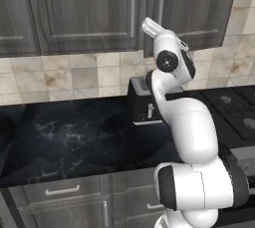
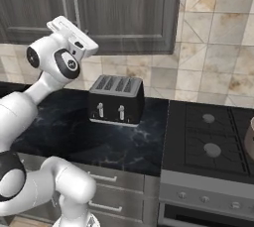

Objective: Open the cabinet and move the ladle to the pot. Then close the cabinet.

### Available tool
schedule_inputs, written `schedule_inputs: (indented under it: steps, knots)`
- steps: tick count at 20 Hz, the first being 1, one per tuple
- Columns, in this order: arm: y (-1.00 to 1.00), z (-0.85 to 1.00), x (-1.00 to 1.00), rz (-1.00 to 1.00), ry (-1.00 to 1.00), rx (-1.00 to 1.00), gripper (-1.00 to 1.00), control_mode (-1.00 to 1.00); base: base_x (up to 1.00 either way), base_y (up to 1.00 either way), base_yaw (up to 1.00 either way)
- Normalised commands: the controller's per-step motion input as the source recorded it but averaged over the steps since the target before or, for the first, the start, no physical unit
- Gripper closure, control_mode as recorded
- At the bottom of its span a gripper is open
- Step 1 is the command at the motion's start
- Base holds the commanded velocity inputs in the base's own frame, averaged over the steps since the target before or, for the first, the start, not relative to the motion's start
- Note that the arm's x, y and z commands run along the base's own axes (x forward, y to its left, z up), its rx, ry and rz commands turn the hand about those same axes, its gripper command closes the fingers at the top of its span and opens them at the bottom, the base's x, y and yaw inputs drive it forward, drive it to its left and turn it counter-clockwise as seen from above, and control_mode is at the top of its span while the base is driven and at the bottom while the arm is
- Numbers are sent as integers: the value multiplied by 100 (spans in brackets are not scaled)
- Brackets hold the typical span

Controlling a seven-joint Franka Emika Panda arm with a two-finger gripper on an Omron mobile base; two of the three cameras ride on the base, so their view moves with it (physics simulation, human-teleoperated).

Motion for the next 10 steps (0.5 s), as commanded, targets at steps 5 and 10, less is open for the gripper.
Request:
schedule_inputs:
  steps: [5, 10]
  knots:
    - [-100, 39, -74, 0, -3, 30, 100, -100, 0, 0, 0]
    - [-100, 45, -100, -3, 3, 34, 100, -100, 0, 0, 0]
